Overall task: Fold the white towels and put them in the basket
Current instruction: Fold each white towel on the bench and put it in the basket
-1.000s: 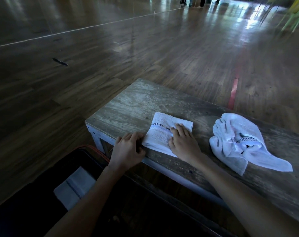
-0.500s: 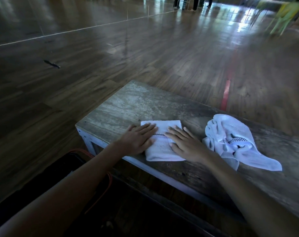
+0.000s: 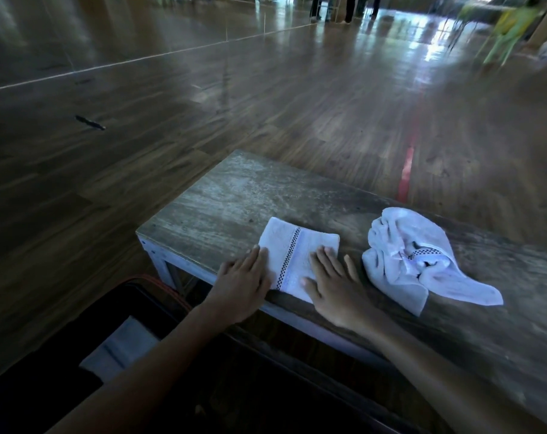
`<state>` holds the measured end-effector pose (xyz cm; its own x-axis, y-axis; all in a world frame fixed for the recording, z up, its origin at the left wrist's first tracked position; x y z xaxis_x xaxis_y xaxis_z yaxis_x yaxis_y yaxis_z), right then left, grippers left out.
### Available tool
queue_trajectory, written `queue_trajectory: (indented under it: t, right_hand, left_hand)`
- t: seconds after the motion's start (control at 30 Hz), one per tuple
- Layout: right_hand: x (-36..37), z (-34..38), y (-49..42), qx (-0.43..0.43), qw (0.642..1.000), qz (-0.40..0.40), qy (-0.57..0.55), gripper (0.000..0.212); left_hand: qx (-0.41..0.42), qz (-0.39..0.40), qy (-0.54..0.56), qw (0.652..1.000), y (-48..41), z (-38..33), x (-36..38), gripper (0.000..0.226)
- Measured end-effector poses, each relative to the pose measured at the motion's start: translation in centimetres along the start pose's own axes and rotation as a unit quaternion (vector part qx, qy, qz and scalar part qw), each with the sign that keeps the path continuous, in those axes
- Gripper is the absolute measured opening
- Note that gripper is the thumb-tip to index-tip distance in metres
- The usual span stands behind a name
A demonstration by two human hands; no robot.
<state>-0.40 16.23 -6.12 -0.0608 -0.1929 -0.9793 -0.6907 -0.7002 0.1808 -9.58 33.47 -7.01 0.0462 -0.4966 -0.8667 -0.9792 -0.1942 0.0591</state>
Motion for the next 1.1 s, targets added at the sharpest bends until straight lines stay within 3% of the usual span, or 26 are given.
queue_trajectory:
  t: [0.1,0.2,0.3,0.37,0.43,0.57,0.73,0.87,0.97,1.1]
  right_hand:
    - [-0.3,-2.9,-1.8,-0.066,0.996,0.024,0.048,0.086]
    - [-1.6,-5.4,-3.4,-0.105,0.991,0.041,0.079,0.06]
    - [-2.9,-4.3,-4.0,-0.105,0.993,-0.044,0.029,0.055]
    - [-3.2,-2.6,-4.2,-0.097,0.991,-0.088,-0.014,0.047]
    - [-2.5,-1.1,-4.6,-0.081,0.99,-0.113,-0.009,0.052]
    - [-0.6,-0.1,-5.4,-0.056,0.994,-0.086,0.039,0.078]
    - [-0.3,0.0,-5.5,-0.055,0.992,-0.092,0.059,0.084]
    - [-0.2,0.0,-5.3,-0.054,0.992,-0.097,0.063,0.084]
    - [-0.2,0.0,-5.3,-0.056,0.99,-0.107,0.067,0.095]
    - [-0.3,0.1,-5.3,-0.046,0.992,-0.102,0.058,0.082]
  left_hand:
    - [-0.012,-0.015,0.034,0.999,1.5,-1.3,0.3,0.065]
    - [-0.019,-0.122,0.125,0.984,3.2,-2.0,0.1,0.04]
    - [-0.133,-0.215,0.371,0.894,5.6,-1.6,0.8,0.02]
    - [-0.171,-0.215,0.465,0.841,6.5,-1.9,2.0,0.021]
    - [-0.164,-0.21,0.501,0.824,6.5,-2.2,2.9,0.025]
    - [-0.139,-0.165,0.581,0.785,5.5,-2.8,3.5,0.032]
    - [-0.182,-0.107,0.672,0.71,4.8,-3.6,4.1,0.018]
    - [-0.165,-0.083,0.693,0.697,4.5,-4.3,4.2,0.02]
    - [-0.151,-0.06,0.696,0.699,4.3,-4.7,4.1,0.028]
    - [-0.145,-0.032,0.644,0.75,4.0,-4.9,4.2,0.02]
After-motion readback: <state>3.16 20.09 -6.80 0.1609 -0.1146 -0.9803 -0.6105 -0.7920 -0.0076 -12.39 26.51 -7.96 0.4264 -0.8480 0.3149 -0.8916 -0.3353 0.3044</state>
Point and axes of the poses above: each hand's wrist, its own y-axis away from the middle knuckle, its own x-axis out of the palm, z = x × y, the point moved 3 cm from there along -y, towards the middle knuckle, and after that the axes turned 14 degrees about y, right-handed, at the moved point
